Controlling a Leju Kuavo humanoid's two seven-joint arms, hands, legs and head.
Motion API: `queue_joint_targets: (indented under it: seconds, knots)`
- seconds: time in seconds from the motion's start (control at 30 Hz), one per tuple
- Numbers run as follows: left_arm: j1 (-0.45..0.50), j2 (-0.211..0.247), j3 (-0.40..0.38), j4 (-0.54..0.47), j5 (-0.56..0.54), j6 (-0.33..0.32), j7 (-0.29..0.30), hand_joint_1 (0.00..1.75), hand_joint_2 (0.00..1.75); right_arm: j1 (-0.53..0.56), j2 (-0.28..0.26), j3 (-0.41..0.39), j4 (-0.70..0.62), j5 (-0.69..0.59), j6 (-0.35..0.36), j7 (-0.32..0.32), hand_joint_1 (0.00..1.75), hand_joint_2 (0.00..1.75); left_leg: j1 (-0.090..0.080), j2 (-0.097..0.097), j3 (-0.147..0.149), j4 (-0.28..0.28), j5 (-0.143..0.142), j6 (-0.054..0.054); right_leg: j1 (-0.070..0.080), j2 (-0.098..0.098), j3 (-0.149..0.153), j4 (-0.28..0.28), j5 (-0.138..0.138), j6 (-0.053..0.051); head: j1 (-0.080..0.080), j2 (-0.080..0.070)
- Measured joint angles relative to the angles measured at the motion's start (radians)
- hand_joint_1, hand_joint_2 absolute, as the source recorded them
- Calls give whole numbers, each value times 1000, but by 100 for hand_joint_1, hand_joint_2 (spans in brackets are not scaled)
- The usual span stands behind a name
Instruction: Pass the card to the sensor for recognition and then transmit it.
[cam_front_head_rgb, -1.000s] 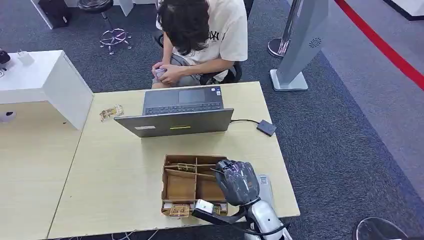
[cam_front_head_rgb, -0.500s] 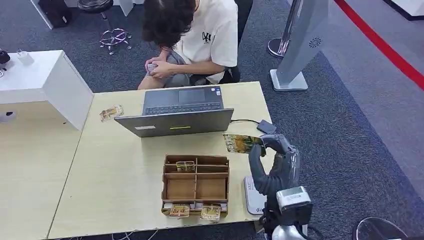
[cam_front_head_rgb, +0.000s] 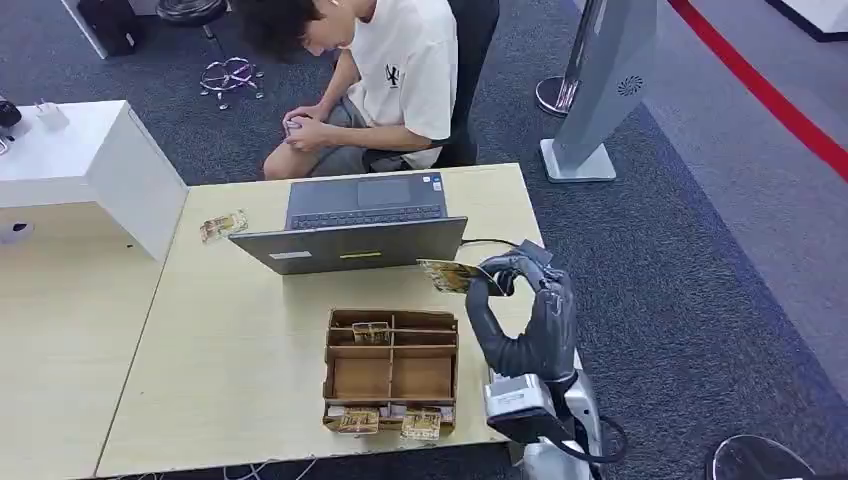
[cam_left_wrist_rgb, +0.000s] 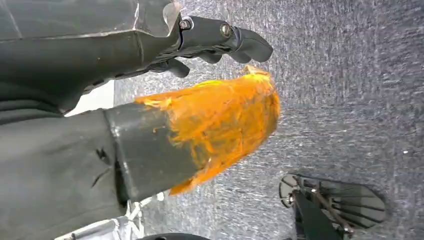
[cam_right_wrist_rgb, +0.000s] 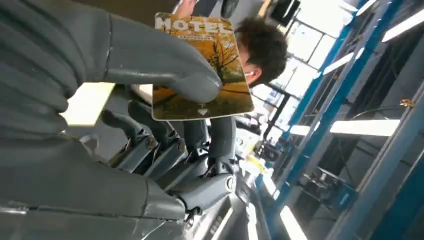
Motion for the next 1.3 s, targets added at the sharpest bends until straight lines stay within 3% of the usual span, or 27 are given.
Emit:
queue_joint_targets:
  seconds: [0.13, 0.33, 0.43, 0.6, 0.83, 1.07, 1.3]
  knots:
    - [-3, 0, 0, 0, -30, -13, 6, 0, 0, -88, 0, 36, 81, 202, -59, 60, 175, 175, 0, 0, 0, 0, 0, 0, 0, 0, 0, 0, 0, 0, 0, 0]
    - [-5, 0, 0, 0, -61, -29, 8, 0, 0, -197, 13, 53, 187, 409, -64, 101, 175, 175, 0, 0, 0, 0, 0, 0, 0, 0, 0, 0, 0, 0, 0, 0]
    - [-5, 0, -2, 0, -87, -40, 12, 0, 0, -263, 40, 53, 255, 564, -66, 127, 175, 175, 0, 0, 0, 0, 0, 0, 0, 0, 0, 0, 0, 0, 0, 0]
    - [-7, -2, -3, 0, -113, -51, 18, 0, 0, -343, 75, 53, 356, 700, -66, 174, 175, 175, 0, 0, 0, 0, 0, 0, 0, 0, 0, 0, 0, 0, 0, 0]
    - [-8, -3, -4, 0, -119, -56, 18, 0, 0, -374, 95, 53, 413, 725, -66, 190, 175, 175, 0, 0, 0, 0, 0, 0, 0, 0, 0, 0, 0, 0, 0, 0]
    - [-9, -5, -10, 0, -153, -64, 18, 0, 0, -448, 97, 81, 496, 842, -66, 321, 175, 175, 0, 0, 0, 0, 0, 0, 0, 0, 0, 0, 0, 0, 0, 0]
    - [-11, -9, -11, 0, -169, -71, 20, 0, 0, -496, 93, 100, 545, 879, -66, 394, 175, 175, 0, 0, 0, 0, 0, 0, 0, 0, 0, 0, 0, 0, 0, 0]
